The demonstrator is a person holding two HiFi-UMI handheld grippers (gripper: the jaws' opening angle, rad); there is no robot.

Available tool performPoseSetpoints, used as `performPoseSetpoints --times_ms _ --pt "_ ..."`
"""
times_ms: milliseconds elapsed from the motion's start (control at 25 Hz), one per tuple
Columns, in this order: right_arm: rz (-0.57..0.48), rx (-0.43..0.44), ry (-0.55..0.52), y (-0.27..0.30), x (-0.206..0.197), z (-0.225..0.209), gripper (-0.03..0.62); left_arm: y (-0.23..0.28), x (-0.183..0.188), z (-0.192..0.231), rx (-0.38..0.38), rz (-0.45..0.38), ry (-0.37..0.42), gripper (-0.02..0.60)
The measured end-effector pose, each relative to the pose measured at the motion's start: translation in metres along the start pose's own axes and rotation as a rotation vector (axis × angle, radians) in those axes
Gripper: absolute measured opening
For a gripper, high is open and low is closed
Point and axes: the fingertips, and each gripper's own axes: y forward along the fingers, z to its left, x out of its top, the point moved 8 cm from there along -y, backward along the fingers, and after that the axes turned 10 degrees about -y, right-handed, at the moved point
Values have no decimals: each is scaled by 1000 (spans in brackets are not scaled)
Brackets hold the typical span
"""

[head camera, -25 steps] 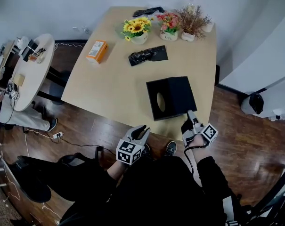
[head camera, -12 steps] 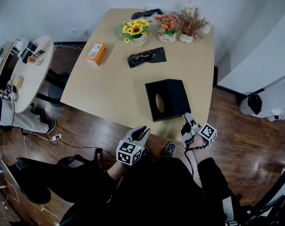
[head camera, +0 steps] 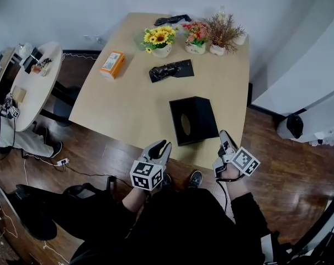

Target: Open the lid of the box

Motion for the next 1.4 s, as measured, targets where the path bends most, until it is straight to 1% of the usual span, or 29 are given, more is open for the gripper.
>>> performPoseSetpoints --times_ms 80,160,280,400,480,520,560,640,720,840,1200,1400 --pt "-24 43 -128 -2 14 28 42 -5 21 -6 -4 -56 10 54" --pt "-40 83 -305 -6 22 56 15 -13 42 -15 -10 -117 54 54" --pt "-70 110 -609 -16 25 97 0 -27 65 -33 -16 -197 176 54" --pt "-149 105 -911 -29 20 129 0 -41 72 -51 -22 -264 296 54" --pt "-211 132 -1042 -35 19 147 0 -48 77 -61 -41 -335 349 52" --pt "-242 153 -1083 -38 18 156 0 -50 77 -63 -48 -360 355 54" --pt "-273 173 -1113 -41 17 163 0 -52 76 -63 -50 -370 349 52" --pt "-318 187 -1158 -45 14 174 0 -54 72 -61 -45 -361 326 52" --pt "-334 175 -1199 -48 11 179 0 -54 70 -58 -40 -352 314 52" --pt "-335 156 -1240 -50 10 181 2 -53 71 -57 -38 -351 318 52" --pt "-331 148 -1238 -49 9 180 2 -52 69 -56 -36 -324 335 52" --pt "-313 138 -1238 -50 8 174 1 -52 68 -58 -38 -326 352 52"
